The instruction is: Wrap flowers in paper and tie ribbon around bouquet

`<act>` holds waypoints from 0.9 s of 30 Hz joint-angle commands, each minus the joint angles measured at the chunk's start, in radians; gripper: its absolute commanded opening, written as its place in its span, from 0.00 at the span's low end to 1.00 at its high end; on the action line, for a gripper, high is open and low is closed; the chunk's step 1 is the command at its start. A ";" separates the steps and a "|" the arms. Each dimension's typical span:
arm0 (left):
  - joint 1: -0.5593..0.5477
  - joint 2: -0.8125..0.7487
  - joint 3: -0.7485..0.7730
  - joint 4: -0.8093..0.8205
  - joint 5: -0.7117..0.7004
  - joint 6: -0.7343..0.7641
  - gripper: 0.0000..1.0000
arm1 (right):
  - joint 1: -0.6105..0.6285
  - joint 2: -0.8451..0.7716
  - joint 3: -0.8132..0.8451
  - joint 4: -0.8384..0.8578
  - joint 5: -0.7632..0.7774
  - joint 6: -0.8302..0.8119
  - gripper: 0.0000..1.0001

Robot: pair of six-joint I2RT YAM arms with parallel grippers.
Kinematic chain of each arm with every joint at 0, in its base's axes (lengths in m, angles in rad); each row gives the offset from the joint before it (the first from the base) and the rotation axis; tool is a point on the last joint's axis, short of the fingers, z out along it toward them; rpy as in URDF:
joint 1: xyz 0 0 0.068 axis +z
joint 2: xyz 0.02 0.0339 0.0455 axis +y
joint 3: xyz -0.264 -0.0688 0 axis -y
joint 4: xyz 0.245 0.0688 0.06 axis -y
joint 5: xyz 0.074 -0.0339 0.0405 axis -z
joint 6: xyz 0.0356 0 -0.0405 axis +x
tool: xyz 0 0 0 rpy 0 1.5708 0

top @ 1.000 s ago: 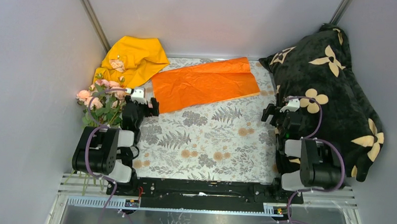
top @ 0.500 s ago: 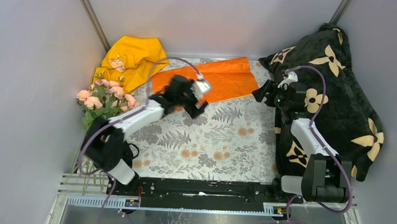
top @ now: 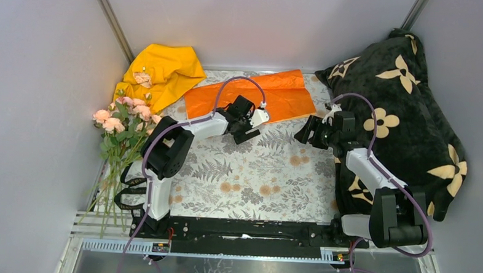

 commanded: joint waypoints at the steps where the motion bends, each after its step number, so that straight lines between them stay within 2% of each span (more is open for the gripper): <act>1: 0.004 0.068 0.010 0.037 -0.143 0.073 0.89 | 0.016 -0.031 -0.016 -0.028 0.037 0.014 0.73; 9: 0.021 0.118 0.026 0.118 -0.218 0.103 0.83 | 0.049 -0.049 -0.009 -0.073 0.080 -0.005 0.67; 11: 0.028 0.126 0.028 0.123 -0.227 0.111 0.77 | 0.058 -0.049 -0.002 -0.088 0.084 -0.007 0.67; 12: 0.031 0.129 0.028 0.124 -0.227 0.114 0.71 | 0.061 -0.049 0.001 -0.094 0.082 -0.010 0.67; 14: 0.036 0.126 0.027 0.122 -0.216 0.114 0.53 | 0.069 -0.050 0.004 -0.100 0.081 -0.013 0.67; 18: 0.043 0.103 0.028 0.102 -0.157 0.102 0.03 | 0.075 -0.057 0.005 -0.106 0.079 -0.008 0.67; 19: 0.043 0.095 0.027 0.098 -0.150 0.097 0.00 | 0.076 -0.060 0.008 -0.110 0.077 -0.006 0.67; 27: 0.043 -0.016 0.064 0.024 -0.113 -0.018 0.00 | 0.079 -0.067 0.035 -0.148 0.038 0.015 0.67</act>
